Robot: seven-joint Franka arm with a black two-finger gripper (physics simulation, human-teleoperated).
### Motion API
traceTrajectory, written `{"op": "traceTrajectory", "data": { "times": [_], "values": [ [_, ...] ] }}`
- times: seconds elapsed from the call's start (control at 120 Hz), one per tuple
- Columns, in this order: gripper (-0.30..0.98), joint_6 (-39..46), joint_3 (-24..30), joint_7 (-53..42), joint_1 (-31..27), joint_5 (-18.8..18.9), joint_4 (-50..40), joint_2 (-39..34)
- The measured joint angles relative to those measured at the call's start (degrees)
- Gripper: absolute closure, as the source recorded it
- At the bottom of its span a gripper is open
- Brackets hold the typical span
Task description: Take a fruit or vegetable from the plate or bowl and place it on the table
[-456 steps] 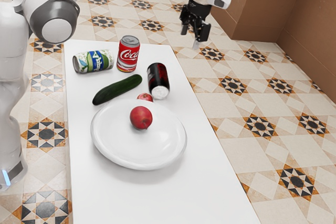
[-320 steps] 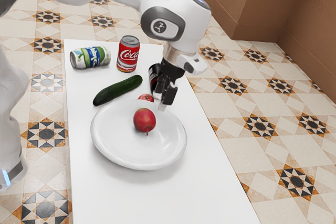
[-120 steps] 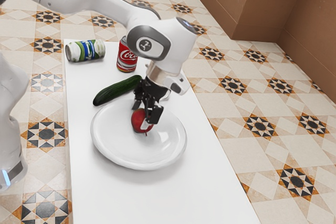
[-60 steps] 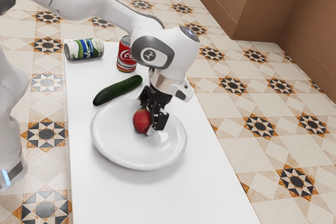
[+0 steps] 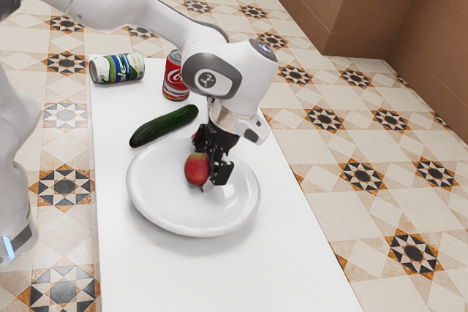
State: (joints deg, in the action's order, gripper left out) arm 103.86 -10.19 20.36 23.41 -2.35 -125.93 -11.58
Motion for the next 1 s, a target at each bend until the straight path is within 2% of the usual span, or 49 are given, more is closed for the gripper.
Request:
{"op": "traceTrajectory", "data": {
  "times": [0.142, 0.308, 0.492, 0.75, 0.842, 1.0],
  "values": [
    [0.22, -1.9, 3.7, 0.7, 0.0, 1.4, 6.3, -0.3],
    [0.23, -2.4, 13.7, 1.9, 0.1, 0.6, 10.0, 0.7],
    [0.23, 0.5, 22.2, 2.9, 0.9, -1.3, 16.1, 8.7],
    [0.23, 2.5, 23.8, 3.6, 4.1, -1.5, 20.2, 14.1],
    [0.11, 2.8, 23.6, 3.4, 2.9, -2.7, 20.3, 14.2],
    [0.04, 3.1, 23.6, 3.2, -0.4, -3.6, 20.3, 14.2]
  ]
}}
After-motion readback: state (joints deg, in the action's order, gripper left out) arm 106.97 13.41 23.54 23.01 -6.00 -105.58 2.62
